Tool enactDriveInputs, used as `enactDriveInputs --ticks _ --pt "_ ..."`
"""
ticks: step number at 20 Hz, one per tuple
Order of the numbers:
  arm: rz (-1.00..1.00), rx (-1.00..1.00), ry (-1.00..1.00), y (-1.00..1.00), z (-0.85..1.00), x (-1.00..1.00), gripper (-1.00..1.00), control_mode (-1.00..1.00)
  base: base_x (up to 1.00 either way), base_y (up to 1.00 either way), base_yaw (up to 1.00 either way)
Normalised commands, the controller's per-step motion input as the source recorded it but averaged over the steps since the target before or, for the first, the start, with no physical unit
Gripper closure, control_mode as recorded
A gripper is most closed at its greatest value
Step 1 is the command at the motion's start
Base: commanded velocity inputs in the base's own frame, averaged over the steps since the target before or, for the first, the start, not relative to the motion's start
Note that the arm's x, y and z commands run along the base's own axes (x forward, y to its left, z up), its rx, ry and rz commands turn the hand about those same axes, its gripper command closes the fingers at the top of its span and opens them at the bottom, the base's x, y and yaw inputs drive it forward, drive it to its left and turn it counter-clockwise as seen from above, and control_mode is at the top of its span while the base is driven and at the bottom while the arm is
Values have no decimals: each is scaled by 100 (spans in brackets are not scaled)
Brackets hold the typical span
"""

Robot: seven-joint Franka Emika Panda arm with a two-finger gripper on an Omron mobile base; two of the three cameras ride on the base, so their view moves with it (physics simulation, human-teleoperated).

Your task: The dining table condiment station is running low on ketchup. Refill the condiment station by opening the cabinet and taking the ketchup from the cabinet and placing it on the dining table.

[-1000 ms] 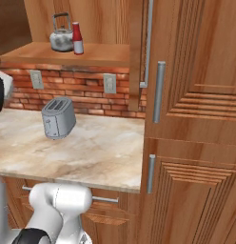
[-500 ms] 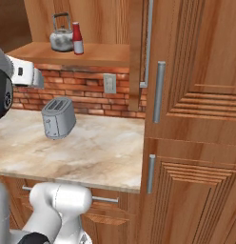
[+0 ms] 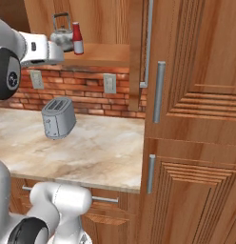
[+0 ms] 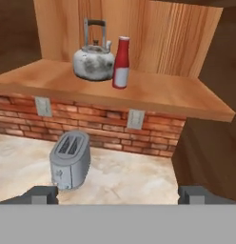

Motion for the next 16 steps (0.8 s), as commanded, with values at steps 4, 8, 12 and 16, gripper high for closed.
enactDriveInputs --ticks 4,8,12,16 --pt "-6 -3 -13 0 -3 73 -100 -100 0 0 0" --pt "0 0 -18 0 -18 75 -100 -100 0 0 0" --pt "0 0 -24 0 -3 53 -100 -100 0 0 0" --pt "0 0 -25 4 0 19 -100 -100 0 0 0"
